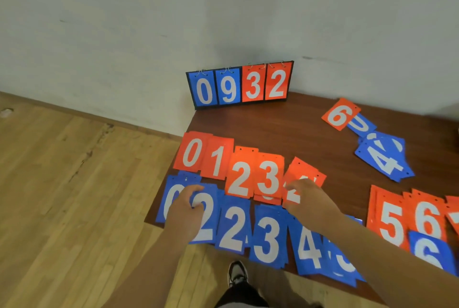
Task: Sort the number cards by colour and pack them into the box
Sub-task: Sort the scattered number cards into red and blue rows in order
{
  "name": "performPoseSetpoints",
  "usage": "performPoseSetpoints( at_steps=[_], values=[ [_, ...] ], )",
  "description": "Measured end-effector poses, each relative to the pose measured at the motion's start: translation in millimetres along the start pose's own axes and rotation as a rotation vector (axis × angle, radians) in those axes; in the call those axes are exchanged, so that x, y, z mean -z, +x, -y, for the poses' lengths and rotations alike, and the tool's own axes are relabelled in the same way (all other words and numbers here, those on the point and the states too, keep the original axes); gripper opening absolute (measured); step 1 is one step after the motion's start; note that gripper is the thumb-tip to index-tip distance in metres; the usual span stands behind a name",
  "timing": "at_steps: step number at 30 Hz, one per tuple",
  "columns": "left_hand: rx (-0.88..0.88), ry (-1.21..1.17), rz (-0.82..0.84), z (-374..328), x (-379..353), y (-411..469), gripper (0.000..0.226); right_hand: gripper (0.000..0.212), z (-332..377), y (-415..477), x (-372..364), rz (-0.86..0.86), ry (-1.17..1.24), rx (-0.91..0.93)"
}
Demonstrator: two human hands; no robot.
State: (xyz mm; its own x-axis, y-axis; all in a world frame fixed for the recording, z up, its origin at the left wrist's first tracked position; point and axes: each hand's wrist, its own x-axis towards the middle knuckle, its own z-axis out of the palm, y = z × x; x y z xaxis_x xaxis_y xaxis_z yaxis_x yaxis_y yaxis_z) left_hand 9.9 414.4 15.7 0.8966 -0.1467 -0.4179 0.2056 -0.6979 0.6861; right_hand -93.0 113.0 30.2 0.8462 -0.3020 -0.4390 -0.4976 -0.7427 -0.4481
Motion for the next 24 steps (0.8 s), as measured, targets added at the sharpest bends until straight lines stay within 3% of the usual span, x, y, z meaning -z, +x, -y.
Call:
performPoseSetpoints(
  at_steps=[4,8,11,14,17,24],
  values=[
    [-0.07,0.009,0.212,-6.6,-26.7,0.2,0.042,0.038,-4.0,-5.6,-5.7,-0.022,0.008,-0.056],
    [-0.127,0.123,0.275,-3.3,-56.8,4.2,0.046,0.042,-22.2,-17.3,-8.5,-0.017,0.009,-0.111],
    [-0.174,0.338,0.26,-5.1,-67.3,6.5,0.052,0.041,-43.1,-28.6,-5.7,-0.027,0.013,-0.128],
    [-0.196,0.573,0.143,-12.1,-74.2,3.2,0.057,0.043,-67.3,-41.9,-0.9,-0.037,0.032,-0.181],
    [-0.199,0.568,0.07,-23.7,-83.5,-5.8,0.055,0.046,-96.9,-57.4,7.4,-0.049,0.039,-0.211],
    [-0.332,0.579,0.114,-70.6,-153.8,-44.8,0.056,0.051,-209.0,-115.0,40.9,-0.145,0.023,-0.386]
  ],
)
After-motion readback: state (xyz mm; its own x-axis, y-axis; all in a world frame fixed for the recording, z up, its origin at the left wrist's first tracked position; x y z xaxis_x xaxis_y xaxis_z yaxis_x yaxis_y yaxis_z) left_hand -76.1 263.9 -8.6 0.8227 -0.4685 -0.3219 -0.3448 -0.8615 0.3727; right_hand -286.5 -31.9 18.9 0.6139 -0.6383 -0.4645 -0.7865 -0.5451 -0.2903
